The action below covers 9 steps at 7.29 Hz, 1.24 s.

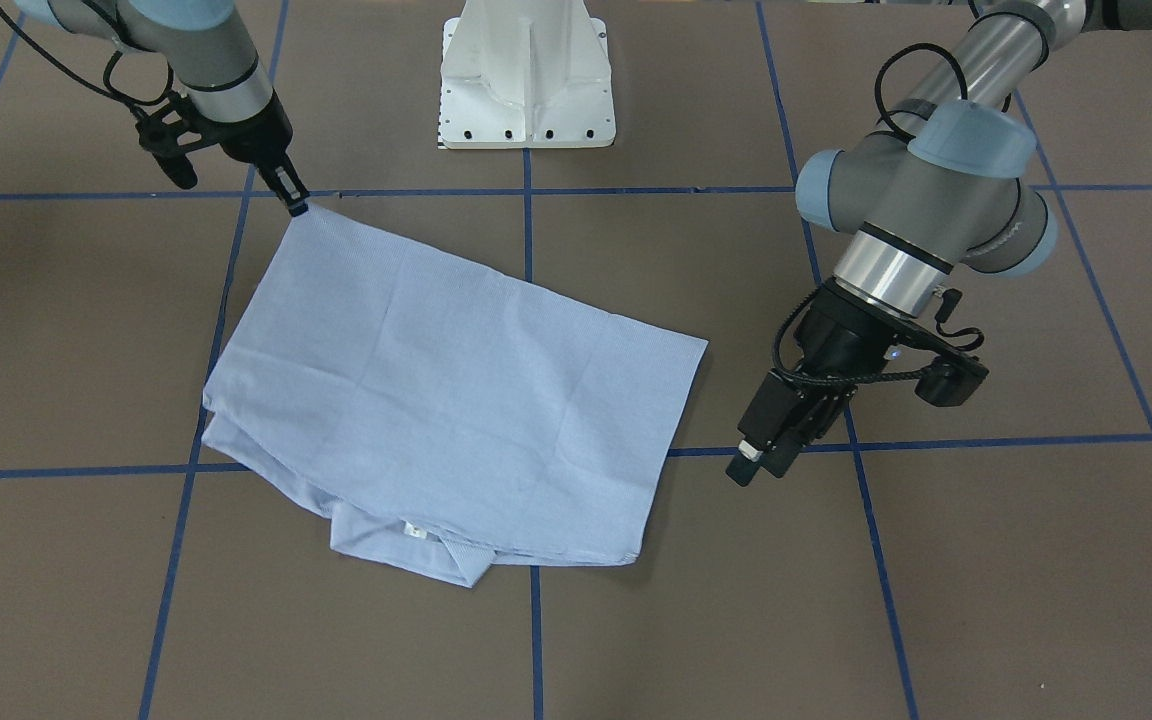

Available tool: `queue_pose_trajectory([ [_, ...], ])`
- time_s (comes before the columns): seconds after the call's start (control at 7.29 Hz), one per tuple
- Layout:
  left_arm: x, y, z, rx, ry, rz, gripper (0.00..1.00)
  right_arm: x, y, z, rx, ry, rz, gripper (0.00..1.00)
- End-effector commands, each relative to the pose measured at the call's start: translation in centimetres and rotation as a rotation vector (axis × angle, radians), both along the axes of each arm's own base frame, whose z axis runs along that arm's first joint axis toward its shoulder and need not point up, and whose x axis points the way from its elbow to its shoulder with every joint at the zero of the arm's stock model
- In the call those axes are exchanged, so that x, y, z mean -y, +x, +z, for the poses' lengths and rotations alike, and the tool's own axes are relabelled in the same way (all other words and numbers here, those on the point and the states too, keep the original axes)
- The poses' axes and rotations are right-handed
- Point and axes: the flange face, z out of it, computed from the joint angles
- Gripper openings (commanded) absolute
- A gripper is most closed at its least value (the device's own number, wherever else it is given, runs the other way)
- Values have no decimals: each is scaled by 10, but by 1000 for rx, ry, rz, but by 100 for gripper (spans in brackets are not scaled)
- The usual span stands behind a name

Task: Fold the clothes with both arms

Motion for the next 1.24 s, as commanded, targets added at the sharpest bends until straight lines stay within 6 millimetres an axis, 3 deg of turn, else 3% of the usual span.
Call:
queue_pose_trajectory([
  [0.0,-37,17,-33,-94,-13,71,76,-89,-19,-10,-4,-160,-214,0],
  [0.14,-59,28,-47,-117,-20,118,77,-110,-28,-12,-25,-208,-212,99],
  [0.27,-93,45,-33,-84,-66,166,77,-102,-21,-20,-9,-217,-181,100],
  [0.41,-111,41,-27,-55,-98,182,77,-73,-7,-21,5,-221,-115,100],
  [0.55,-129,59,-15,18,-164,214,77,-39,1,-25,25,-200,-46,100],
  [0.69,-135,71,-8,79,-214,221,77,39,10,-37,73,-103,33,100],
  [0.82,-146,80,12,126,-215,191,77,97,8,-35,75,3,41,100],
  [0.96,-163,91,33,161,-221,191,77,151,17,-25,57,88,41,100],
  [1.1,-187,110,39,182,-199,224,76,183,33,-9,32,182,10,100],
])
